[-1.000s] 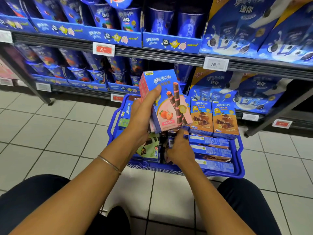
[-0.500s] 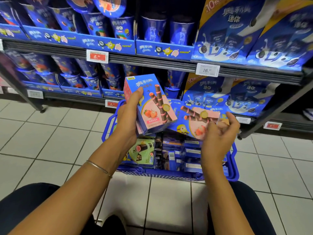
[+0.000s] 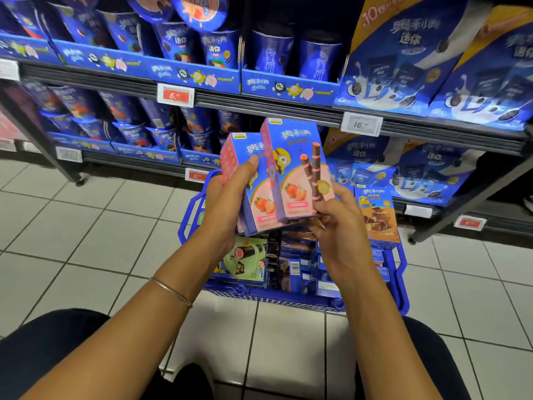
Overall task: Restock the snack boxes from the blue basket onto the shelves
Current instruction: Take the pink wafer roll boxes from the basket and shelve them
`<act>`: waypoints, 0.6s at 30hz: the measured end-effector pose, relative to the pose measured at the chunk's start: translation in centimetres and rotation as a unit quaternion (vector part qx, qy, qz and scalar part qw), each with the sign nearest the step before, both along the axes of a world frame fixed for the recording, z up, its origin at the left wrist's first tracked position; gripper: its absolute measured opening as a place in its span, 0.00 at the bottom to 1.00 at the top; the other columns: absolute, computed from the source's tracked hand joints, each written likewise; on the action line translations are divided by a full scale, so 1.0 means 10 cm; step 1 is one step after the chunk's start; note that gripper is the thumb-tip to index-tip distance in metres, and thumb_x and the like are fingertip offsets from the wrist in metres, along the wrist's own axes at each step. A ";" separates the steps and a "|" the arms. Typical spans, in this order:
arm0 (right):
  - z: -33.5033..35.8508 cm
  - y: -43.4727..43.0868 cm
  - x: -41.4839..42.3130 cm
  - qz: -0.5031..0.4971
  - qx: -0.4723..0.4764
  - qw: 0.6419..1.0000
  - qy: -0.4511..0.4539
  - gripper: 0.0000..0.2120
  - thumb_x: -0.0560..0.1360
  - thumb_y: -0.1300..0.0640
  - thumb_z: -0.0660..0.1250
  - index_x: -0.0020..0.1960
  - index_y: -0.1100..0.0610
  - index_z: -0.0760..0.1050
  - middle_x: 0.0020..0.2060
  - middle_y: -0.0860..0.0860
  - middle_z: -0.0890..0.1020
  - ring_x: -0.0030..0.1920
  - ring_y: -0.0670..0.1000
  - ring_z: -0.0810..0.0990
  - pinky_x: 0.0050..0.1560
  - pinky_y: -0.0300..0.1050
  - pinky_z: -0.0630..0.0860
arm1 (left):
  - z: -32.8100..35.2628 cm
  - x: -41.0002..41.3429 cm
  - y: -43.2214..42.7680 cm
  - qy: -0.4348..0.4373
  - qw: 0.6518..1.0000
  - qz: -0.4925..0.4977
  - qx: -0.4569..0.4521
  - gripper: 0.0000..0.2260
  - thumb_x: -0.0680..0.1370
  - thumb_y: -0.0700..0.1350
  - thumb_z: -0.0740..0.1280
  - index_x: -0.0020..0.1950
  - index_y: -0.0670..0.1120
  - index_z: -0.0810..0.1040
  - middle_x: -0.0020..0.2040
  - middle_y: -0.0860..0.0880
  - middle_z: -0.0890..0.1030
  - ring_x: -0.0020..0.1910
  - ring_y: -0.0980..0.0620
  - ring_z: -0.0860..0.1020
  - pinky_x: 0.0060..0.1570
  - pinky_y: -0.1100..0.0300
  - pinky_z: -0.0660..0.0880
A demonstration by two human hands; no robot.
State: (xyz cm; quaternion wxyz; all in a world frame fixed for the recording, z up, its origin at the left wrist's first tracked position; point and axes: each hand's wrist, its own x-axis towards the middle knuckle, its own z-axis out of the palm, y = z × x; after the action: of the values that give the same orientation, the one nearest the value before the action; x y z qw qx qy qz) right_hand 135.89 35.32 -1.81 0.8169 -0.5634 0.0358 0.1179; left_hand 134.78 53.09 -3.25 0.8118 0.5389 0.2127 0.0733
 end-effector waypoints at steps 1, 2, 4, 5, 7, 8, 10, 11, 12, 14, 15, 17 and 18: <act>0.00 0.02 0.02 0.025 -0.017 1.000 -0.004 0.27 0.64 0.59 0.67 0.63 0.58 0.74 0.42 0.51 0.83 0.38 0.50 0.80 0.44 0.48 0.73 | 0.01 0.00 0.01 0.004 1.000 0.002 0.004 0.25 0.79 0.57 0.74 0.71 0.44 0.80 0.60 0.42 0.87 0.55 0.40 0.88 0.52 0.44 0.85; -0.01 0.05 0.04 0.044 -0.028 0.999 -0.007 0.26 0.64 0.58 0.68 0.62 0.56 0.74 0.41 0.50 0.83 0.38 0.50 0.80 0.43 0.49 0.72 | 0.00 0.00 0.01 0.007 1.000 0.003 0.008 0.29 0.77 0.59 0.75 0.71 0.43 0.79 0.61 0.42 0.87 0.56 0.40 0.87 0.55 0.42 0.84; -0.01 0.10 0.10 0.064 -0.035 0.997 -0.006 0.24 0.65 0.56 0.70 0.61 0.55 0.74 0.42 0.50 0.84 0.39 0.50 0.82 0.44 0.51 0.72 | 0.01 0.01 0.05 0.001 1.000 0.000 0.018 0.30 0.76 0.60 0.74 0.71 0.43 0.79 0.61 0.42 0.87 0.57 0.39 0.87 0.58 0.39 0.84; -0.01 0.12 0.13 0.074 -0.037 0.997 -0.007 0.24 0.66 0.53 0.72 0.60 0.55 0.75 0.43 0.51 0.85 0.40 0.50 0.83 0.44 0.51 0.74 | 0.01 0.02 0.07 -0.004 1.000 0.001 0.021 0.28 0.77 0.61 0.73 0.69 0.43 0.81 0.60 0.42 0.87 0.56 0.40 0.87 0.56 0.41 0.84; 0.01 0.19 0.20 0.102 -0.051 0.993 -0.011 0.25 0.67 0.46 0.74 0.61 0.53 0.77 0.47 0.51 0.86 0.44 0.51 0.85 0.43 0.49 0.78 | 0.00 0.03 0.11 -0.009 0.999 -0.005 0.040 0.24 0.78 0.63 0.72 0.64 0.45 0.84 0.56 0.44 0.89 0.53 0.42 0.88 0.49 0.47 0.86; 0.02 0.22 0.23 0.113 -0.065 0.991 -0.012 0.23 0.67 0.44 0.74 0.60 0.50 0.79 0.47 0.50 0.86 0.46 0.51 0.85 0.43 0.47 0.79 | 0.01 0.04 0.13 -0.010 0.998 -0.005 0.056 0.25 0.78 0.64 0.71 0.63 0.45 0.85 0.56 0.44 0.89 0.53 0.42 0.88 0.49 0.47 0.86; 0.09 0.29 0.30 0.129 -0.102 0.986 -0.008 0.18 0.68 0.41 0.72 0.57 0.43 0.82 0.47 0.48 0.86 0.47 0.50 0.85 0.45 0.47 0.79 | 0.04 0.08 0.18 -0.013 0.997 -0.001 0.074 0.28 0.76 0.65 0.71 0.60 0.41 0.84 0.55 0.41 0.88 0.53 0.39 0.88 0.54 0.42 0.85; 0.16 0.31 0.34 0.136 -0.119 0.984 -0.003 0.17 0.68 0.41 0.72 0.55 0.42 0.82 0.46 0.48 0.86 0.47 0.50 0.86 0.45 0.48 0.78 | 0.07 0.11 0.21 -0.014 0.997 0.001 0.077 0.29 0.76 0.65 0.71 0.59 0.39 0.83 0.55 0.38 0.87 0.54 0.37 0.87 0.56 0.39 0.84; 0.24 0.34 0.38 0.144 -0.133 0.981 0.003 0.16 0.68 0.41 0.72 0.54 0.42 0.82 0.45 0.47 0.86 0.46 0.50 0.85 0.46 0.49 0.77 | 0.13 0.12 0.24 -0.010 0.997 0.004 0.080 0.32 0.75 0.66 0.71 0.59 0.37 0.82 0.56 0.35 0.86 0.54 0.37 0.87 0.57 0.37 0.83; 0.46 0.42 0.40 0.158 -0.158 0.975 0.013 0.16 0.67 0.41 0.73 0.53 0.44 0.82 0.41 0.46 0.85 0.43 0.49 0.84 0.46 0.50 0.74 | 0.30 0.12 0.31 0.018 0.997 0.019 0.073 0.38 0.71 0.69 0.71 0.59 0.34 0.80 0.53 0.37 0.85 0.50 0.42 0.86 0.54 0.39 0.82; 0.61 0.47 0.41 0.165 -0.168 0.972 0.015 0.16 0.66 0.41 0.73 0.52 0.44 0.82 0.40 0.46 0.85 0.42 0.49 0.83 0.45 0.50 0.73 | 0.41 0.10 0.35 0.033 0.997 0.028 0.063 0.39 0.69 0.71 0.71 0.56 0.34 0.80 0.50 0.37 0.84 0.46 0.43 0.84 0.50 0.42 0.81; 0.97 0.59 0.41 0.177 -0.179 0.968 0.022 0.15 0.66 0.41 0.73 0.50 0.45 0.82 0.39 0.46 0.83 0.41 0.50 0.82 0.44 0.49 0.72 | 0.71 0.06 0.45 0.052 0.997 0.029 0.052 0.40 0.67 0.74 0.72 0.51 0.35 0.80 0.46 0.37 0.81 0.43 0.41 0.82 0.47 0.41 0.80; 1.18 0.65 0.41 0.182 -0.183 0.966 0.026 0.14 0.65 0.41 0.73 0.48 0.45 0.82 0.38 0.47 0.82 0.40 0.51 0.81 0.43 0.49 0.72 | 0.90 0.03 0.51 0.053 0.997 0.028 0.048 0.42 0.67 0.74 0.72 0.53 0.34 0.79 0.48 0.36 0.81 0.46 0.38 0.83 0.52 0.35 0.80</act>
State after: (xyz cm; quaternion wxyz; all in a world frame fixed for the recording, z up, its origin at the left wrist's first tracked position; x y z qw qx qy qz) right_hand 140.00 41.86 9.96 0.6634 -0.6972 -0.0253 0.2706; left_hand 135.10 58.23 5.76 0.7703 0.5741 0.2667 0.0771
